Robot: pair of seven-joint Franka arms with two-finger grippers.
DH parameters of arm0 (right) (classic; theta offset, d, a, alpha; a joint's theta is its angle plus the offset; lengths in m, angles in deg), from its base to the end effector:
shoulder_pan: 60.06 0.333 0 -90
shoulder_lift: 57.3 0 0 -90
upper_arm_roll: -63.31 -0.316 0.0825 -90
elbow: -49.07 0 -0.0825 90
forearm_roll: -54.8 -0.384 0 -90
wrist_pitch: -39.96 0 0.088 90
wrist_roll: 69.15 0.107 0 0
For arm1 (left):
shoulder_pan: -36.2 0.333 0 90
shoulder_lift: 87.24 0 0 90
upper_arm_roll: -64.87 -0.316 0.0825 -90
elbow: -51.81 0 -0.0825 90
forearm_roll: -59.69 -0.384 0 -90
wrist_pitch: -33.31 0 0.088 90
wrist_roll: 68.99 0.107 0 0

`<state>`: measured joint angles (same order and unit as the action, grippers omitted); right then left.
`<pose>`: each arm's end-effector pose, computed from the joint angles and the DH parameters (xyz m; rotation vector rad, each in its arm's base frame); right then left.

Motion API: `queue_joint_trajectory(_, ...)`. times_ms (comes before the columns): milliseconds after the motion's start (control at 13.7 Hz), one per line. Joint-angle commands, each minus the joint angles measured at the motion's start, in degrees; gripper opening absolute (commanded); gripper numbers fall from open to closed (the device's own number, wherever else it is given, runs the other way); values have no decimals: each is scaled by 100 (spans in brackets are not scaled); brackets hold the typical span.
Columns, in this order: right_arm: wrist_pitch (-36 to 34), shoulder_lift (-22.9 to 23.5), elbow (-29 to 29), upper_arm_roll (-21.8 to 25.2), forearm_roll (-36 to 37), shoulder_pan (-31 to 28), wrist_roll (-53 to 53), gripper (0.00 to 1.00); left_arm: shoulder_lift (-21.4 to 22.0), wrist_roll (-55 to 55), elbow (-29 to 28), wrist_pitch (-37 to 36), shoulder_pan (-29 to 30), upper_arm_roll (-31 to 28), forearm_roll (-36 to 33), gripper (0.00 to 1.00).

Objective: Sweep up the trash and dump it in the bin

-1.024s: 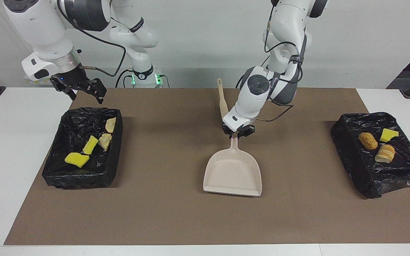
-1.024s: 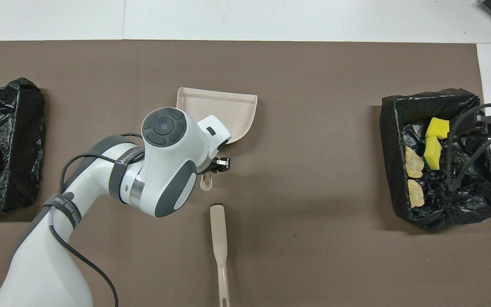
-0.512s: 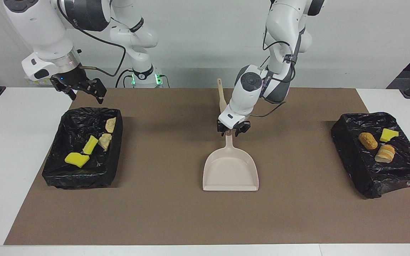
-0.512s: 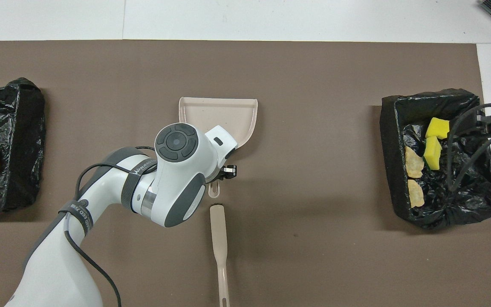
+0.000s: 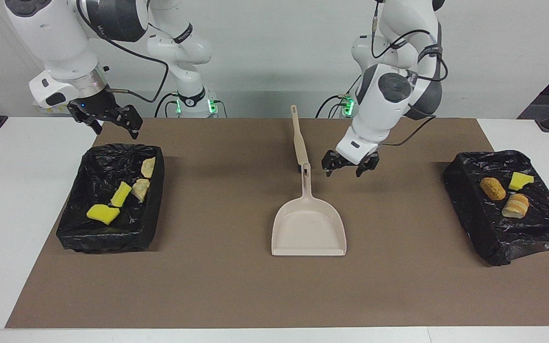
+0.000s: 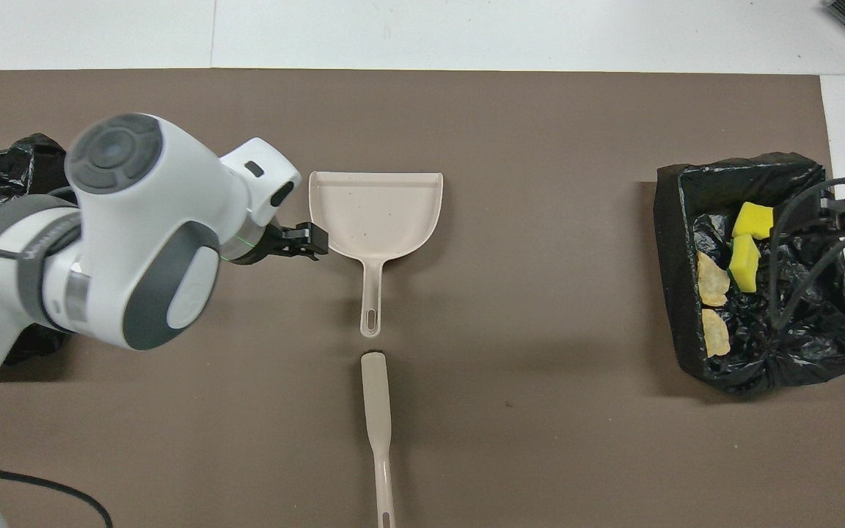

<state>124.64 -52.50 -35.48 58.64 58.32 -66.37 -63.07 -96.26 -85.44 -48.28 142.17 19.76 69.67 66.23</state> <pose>0.5701 -0.0254 0.6143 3.0742 -0.2124 -0.1219 0.5651 -0.2258 0.4779 3.0268 -0.0688 -0.0650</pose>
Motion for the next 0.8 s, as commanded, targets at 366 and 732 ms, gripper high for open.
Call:
queue_joint_trajectory(366,120,-58,-88,-16,-97,-37,-142,100,708,2031,411,-1340,1327,11,-12,100)
queue_joint_trajectory(732,120,-58,-88,-16,-97,-37,-142,100,1016,2497,516,-1710,1362,-348,-215,100)
